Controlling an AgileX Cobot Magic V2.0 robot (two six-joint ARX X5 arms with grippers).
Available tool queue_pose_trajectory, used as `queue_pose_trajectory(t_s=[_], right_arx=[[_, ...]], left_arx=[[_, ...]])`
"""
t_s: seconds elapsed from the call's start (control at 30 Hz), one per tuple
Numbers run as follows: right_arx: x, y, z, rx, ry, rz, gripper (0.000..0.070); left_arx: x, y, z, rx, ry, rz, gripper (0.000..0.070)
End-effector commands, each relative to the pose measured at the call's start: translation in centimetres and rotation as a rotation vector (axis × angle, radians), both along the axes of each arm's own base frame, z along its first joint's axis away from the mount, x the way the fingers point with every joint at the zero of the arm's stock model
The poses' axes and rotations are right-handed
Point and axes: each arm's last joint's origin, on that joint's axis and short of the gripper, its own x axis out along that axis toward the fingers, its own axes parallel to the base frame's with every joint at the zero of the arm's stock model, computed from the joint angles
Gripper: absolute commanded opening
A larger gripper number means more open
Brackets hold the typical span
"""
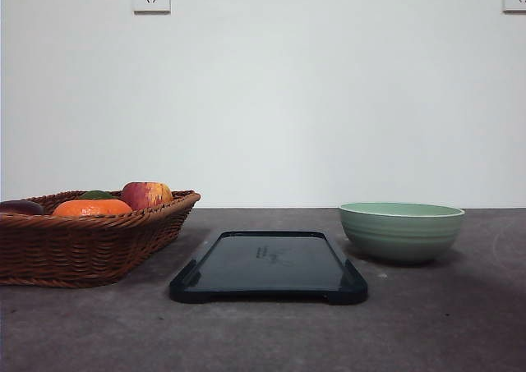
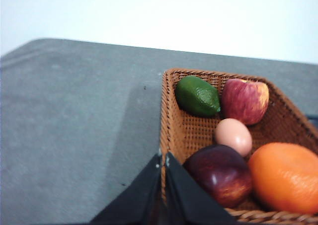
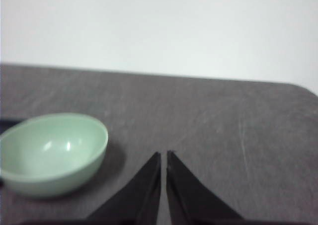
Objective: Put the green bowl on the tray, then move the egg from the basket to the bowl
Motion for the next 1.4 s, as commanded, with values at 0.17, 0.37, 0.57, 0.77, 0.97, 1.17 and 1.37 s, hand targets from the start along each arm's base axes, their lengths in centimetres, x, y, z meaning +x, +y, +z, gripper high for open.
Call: queue_pose_trajectory(t_s=[0.17, 0.37, 0.57, 0.77, 0.97, 1.17, 1.37], right_arx=[[0.0, 0.2, 0.3, 0.363, -0.021, 0.069, 0.0010], [0.0, 0.2, 0.6, 0.639, -0.025, 0.091, 0.0009], [-0.3, 0.3, 2.2, 0.635, -0.099, 0.161, 0.0007], [-1.0, 0.5, 4.8, 0.574, -0.123, 0.236, 0.0007], [-0.8, 0.7, 7.9, 0.521, -0.014, 0.292, 0.0007], [0.6, 1.2, 11.2, 0.403, 0.075, 0.380, 0.0007], [2.4, 1.4, 13.2, 0.259, 0.150, 0.409, 0.0007]], left_arx=[[0.1, 0.0, -0.5, -0.555, 0.004, 0.066, 0.0000], [0.1, -0.1, 0.6, -0.786, -0.082, 0.032, 0.0000], [-0.2, -0.1, 2.9, -0.613, -0.219, -0.027, 0.0001], [-1.0, -0.1, 6.2, -0.519, -0.291, -0.081, 0.0001], [-1.5, -0.3, 10.5, -0.452, -0.192, -0.118, 0.0001], [-0.5, -0.7, 14.6, -0.314, -0.071, -0.229, 0.0000], [1.5, -1.0, 17.1, -0.209, 0.044, -0.301, 0.0000]])
